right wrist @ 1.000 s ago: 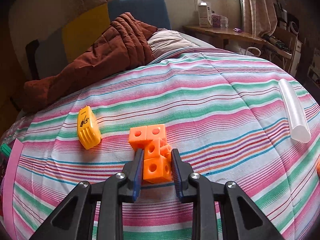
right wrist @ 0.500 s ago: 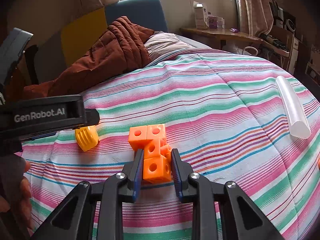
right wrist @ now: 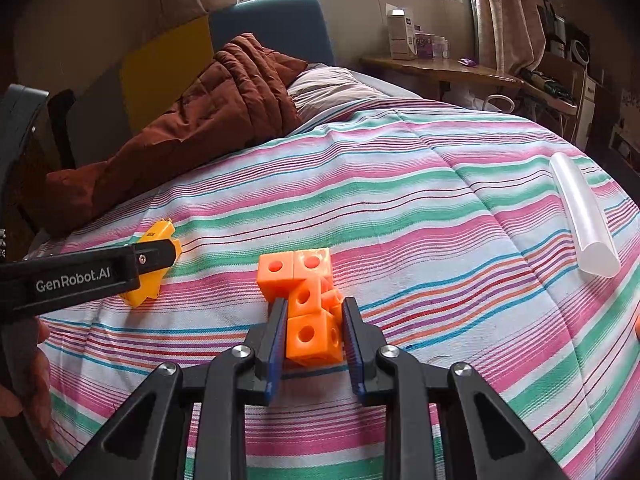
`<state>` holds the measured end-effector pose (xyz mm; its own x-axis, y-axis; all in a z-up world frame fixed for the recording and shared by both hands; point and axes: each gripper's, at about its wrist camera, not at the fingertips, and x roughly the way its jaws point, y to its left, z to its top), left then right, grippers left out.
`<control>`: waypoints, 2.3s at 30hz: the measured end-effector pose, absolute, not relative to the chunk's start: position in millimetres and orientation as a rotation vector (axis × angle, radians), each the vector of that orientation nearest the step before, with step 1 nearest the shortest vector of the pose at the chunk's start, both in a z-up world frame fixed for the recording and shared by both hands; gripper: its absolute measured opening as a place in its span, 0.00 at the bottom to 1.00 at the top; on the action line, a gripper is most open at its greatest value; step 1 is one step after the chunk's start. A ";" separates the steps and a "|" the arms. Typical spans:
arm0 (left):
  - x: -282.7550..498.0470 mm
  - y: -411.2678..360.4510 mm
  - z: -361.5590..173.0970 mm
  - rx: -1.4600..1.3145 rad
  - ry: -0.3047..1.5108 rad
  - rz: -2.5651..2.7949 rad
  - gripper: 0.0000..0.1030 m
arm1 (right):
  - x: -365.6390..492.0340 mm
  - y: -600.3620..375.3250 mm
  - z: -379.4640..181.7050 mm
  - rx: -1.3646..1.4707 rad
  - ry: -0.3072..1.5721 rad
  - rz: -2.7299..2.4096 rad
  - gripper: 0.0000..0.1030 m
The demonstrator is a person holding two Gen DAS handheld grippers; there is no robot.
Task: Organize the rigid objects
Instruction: 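Grasp the yellow flat piece with the left tool while the right tool holds the orange cubes, then carry the yellow piece into the tray and open the left tool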
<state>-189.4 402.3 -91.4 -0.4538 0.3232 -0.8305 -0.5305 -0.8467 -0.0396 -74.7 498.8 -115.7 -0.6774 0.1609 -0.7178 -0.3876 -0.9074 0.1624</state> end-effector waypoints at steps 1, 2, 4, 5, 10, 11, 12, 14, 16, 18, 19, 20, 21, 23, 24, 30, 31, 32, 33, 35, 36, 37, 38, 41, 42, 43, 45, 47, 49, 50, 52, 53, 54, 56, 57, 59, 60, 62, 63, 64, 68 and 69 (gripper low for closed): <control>-189.3 406.3 -93.3 -1.243 0.333 2.304 0.65 | -74.9 498.3 -115.6 -1.067 0.436 2.591 0.25; -188.4 409.6 -95.4 -1.238 0.354 2.301 0.55 | -74.8 498.1 -115.5 -1.068 0.434 2.590 0.25; -185.1 416.5 -101.8 -1.237 0.410 2.289 0.34 | -75.0 497.8 -115.7 -1.068 0.432 2.588 0.25; -182.9 418.1 -104.0 -1.230 0.427 2.288 0.29 | -74.9 497.8 -115.7 -1.067 0.431 2.588 0.25; -177.2 414.5 -105.7 -1.169 0.393 2.288 0.26 | -74.5 498.5 -115.9 -1.066 0.432 2.588 0.25; -176.0 411.9 -106.1 -1.159 0.377 2.283 0.26 | -74.5 498.8 -115.8 -1.066 0.431 2.589 0.25; -174.3 409.3 -106.7 -1.146 0.363 2.279 0.26 | -74.7 498.8 -115.8 -1.066 0.431 2.589 0.25; -168.0 404.6 -107.9 -1.104 0.372 2.276 0.26 | -75.0 498.6 -115.9 -1.067 0.429 2.588 0.25; -164.8 400.8 -107.5 -1.099 0.362 2.271 0.26 | -75.2 498.4 -116.0 -1.067 0.424 2.587 0.25; -163.5 397.2 -106.9 -1.108 0.343 2.263 0.26 | -75.8 497.8 -116.0 -1.067 0.417 2.584 0.25; -162.6 395.6 -106.6 -1.111 0.337 2.260 0.26 | -76.2 497.4 -116.0 -1.068 0.411 2.583 0.25; -161.1 393.3 -106.3 -1.112 0.331 2.259 0.26 | -76.5 497.0 -116.0 -1.069 0.406 2.581 0.25; -158.9 391.6 -106.6 -1.112 0.326 2.259 0.26 | -76.3 496.7 -115.9 -1.069 0.402 2.580 0.25; -153.7 385.6 -106.9 -1.116 0.308 2.259 0.26 | -76.5 496.5 -115.9 -1.069 0.398 2.579 0.25; -150.6 382.3 -107.2 -1.119 0.298 2.259 0.26 | -76.5 496.6 -116.1 -1.069 0.399 2.579 0.25; -131.3 360.5 -102.7 -1.132 0.242 2.273 0.25 | -77.9 493.3 -115.9 -1.071 0.364 2.568 0.25; -128.0 356.4 -101.6 -1.133 0.226 2.276 0.25 | -78.4 492.4 -116.0 -1.073 0.355 2.566 0.25; -124.1 352.2 -100.0 -1.129 0.214 2.279 0.25 | -79.0 492.1 -116.1 -1.074 0.348 2.563 0.25; -119.7 348.4 -98.1 -1.120 0.209 2.282 0.25 | -79.4 492.0 -116.1 -1.074 0.343 2.562 0.25; -109.8 341.8 -93.7 -1.096 0.212 2.279 0.25 | -79.4 492.3 -116.1 -1.074 0.337 2.561 0.25; -104.6 337.8 -91.6 -1.089 0.208 2.274 0.25 | -79.7 492.2 -116.2 -1.075 0.334 2.560 0.25; -100.1 333.3 -90.0 -1.089 0.200 2.266 0.25 | -80.0 491.9 -116.3 -1.077 0.330 2.558 0.25; -95.8 328.3 -88.7 -1.093 0.189 2.262 0.25 | -80.2 491.5 -116.3 -1.077 0.324 2.557 0.25; -84.5 314.2 -87.5 -1.115 0.152 2.245 0.25 | -80.8 490.0 -116.0 -1.080 0.309 2.552 0.25; -80.4 309.1 -86.8 -1.119 0.139 2.245 0.25 | -80.9 489.8 -115.9 -1.080 0.305 2.551 0.25; -76.1 304.0 -86.3 -1.127 0.125 2.239 0.25 | -81.2 489.3 -115.7 -1.081 0.301 2.550 0.25; -68.2 295.3 -84.5 -1.136 0.101 2.227 0.25 | -81.0 488.7 -115.3 -1.082 0.295 2.548 0.25; -58.9 285.2 -81.0 -1.131 0.083 2.223 0.25 | -81.5 488.4 -115.2 -1.083 0.290 2.546 0.25; -48.6 274.7 -76.3 -1.114 0.077 2.218 0.25 | -82.1 488.1 -115.1 -1.085 0.280 2.543 0.24; -44.0 269.2 -73.8 -1.104 0.074 2.218 0.25 | -82.4 487.6 -115.1 -1.087 0.275 2.542 0.24; -35.2 257.3 -69.9 -1.096 0.067 2.214 0.25 | -82.8 487.0 -115.1 -1.089 0.267 2.540 0.24; -31.9 251.1 -68.2 -1.091 0.062 2.214 0.25 | -82.8 487.0 -115.0 -1.090 0.265 2.540 0.24; -28.8 244.4 -66.2 -1.084 0.054 2.218 0.25 | -82.6 486.9 -114.6 -1.090 0.264 2.540 0.24; -23.3 229.6 -62.9 -1.082 0.028 2.226 0.25 | -82.0 486.5 -114.0 -1.088 0.262 2.544 0.24; -21.1 222.2 -61.5 -1.081 0.015 2.229 0.25 | -82.0 486.5 -113.9 -1.087 0.262 2.548 0.24; -17.1 207.1 -58.8 -1.082 -0.009 2.241 0.25 | -81.9 485.8 -113.4 -1.085 0.260 2.556 0.24; -15.6 199.9 -57.3 -1.080 -0.020 2.247 0.25 | -81.8 485.1 -113.1 -1.084 0.258 2.559 0.24; -13.5 184.9 -53.6 -1.074 -0.045 2.265 0.25 | -81.9 483.8 -112.1 -1.080 0.250 2.562 0.24; -12.9 177.5 -52.0 -1.073 -0.054 2.272 0.25 | -82.1 483.3 -111.8 -1.080 0.246 2.564 0.24; -12.5 170.4 -50.8 -1.073 -0.059 2.283 0.25 | -82.3 482.8 -111.5 -1.082 0.244 2.567 0.24; -13.9 138.9 -46.7 -1.076 -0.102 2.329 0.25 | -82.3 481.4 -110.0 -1.085 0.239 2.583 0.24; -14.3 130.8 -45.7 -1.075 -0.107 2.344 0.25 | -81.1 480.5 -108.7 -1.078 0.238 2.591 0.24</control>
<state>-14.3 130.8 -45.7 -0.5268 0.5147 -0.6764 -0.4507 -0.8439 -0.2911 -81.1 480.5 -108.7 -0.6621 0.2312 -0.7128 -0.3571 -0.9336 0.0289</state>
